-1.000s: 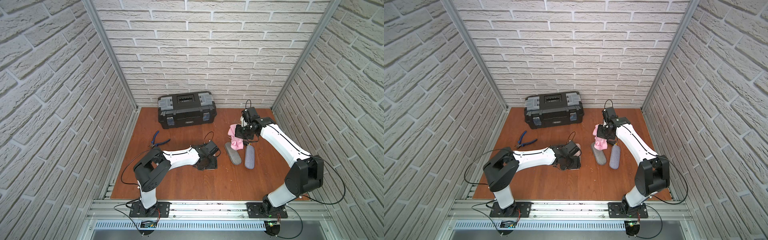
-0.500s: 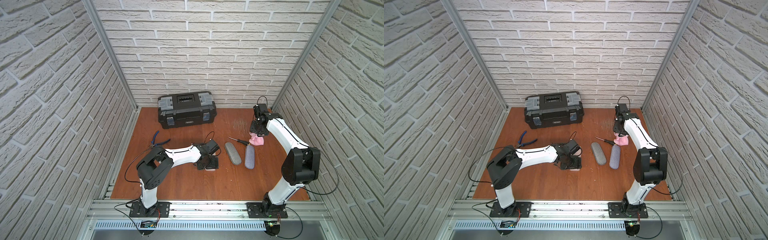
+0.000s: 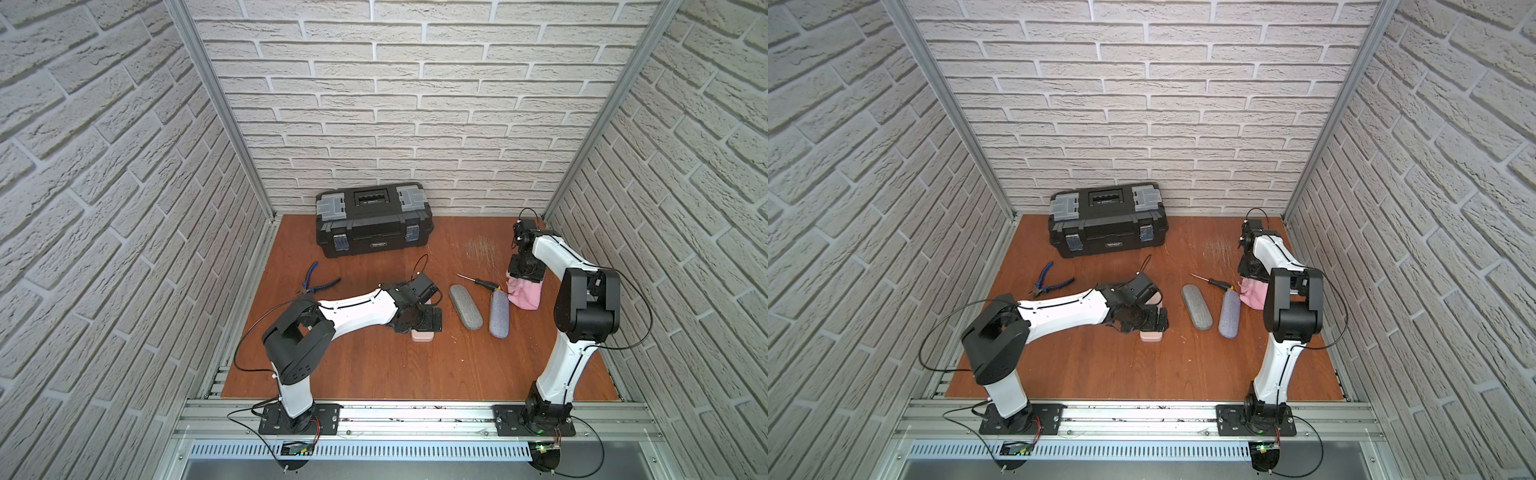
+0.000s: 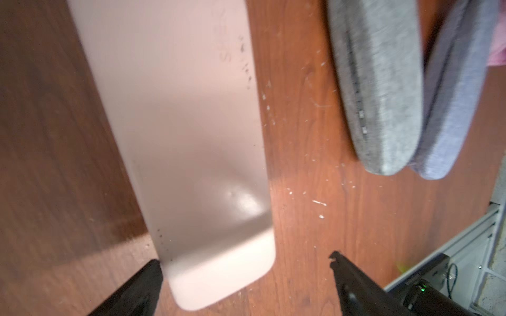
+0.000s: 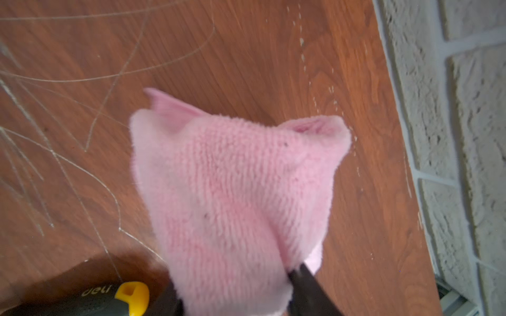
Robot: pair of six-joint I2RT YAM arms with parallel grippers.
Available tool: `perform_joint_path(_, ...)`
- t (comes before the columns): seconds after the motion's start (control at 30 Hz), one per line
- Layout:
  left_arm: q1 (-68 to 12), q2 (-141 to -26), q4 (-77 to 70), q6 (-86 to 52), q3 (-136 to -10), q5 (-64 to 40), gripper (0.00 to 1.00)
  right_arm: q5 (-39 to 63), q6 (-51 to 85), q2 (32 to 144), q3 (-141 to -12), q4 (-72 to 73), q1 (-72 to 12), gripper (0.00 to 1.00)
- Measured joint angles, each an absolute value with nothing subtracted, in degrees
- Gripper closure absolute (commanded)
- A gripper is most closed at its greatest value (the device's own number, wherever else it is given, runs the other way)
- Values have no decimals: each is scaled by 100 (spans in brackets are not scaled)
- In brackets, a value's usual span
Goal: Wipe the eyeglass case
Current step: Place the cleaning item at the center of the board.
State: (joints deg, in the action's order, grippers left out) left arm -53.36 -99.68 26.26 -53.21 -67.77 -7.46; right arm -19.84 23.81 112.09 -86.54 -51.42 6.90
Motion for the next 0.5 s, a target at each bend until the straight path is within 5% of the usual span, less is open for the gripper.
perform_joint_path(0.07, -5334, -9695, 2716, -5190, -6781, -574, 2, -2027, 2364, 11181, -8667, -5188, 670, 25)
perform_joint_path(0.5, -4624, -8023, 3500, -4123, -6687, 1076, 2, -2543, 2165, 10099, -8934, -5518, 141, 23)
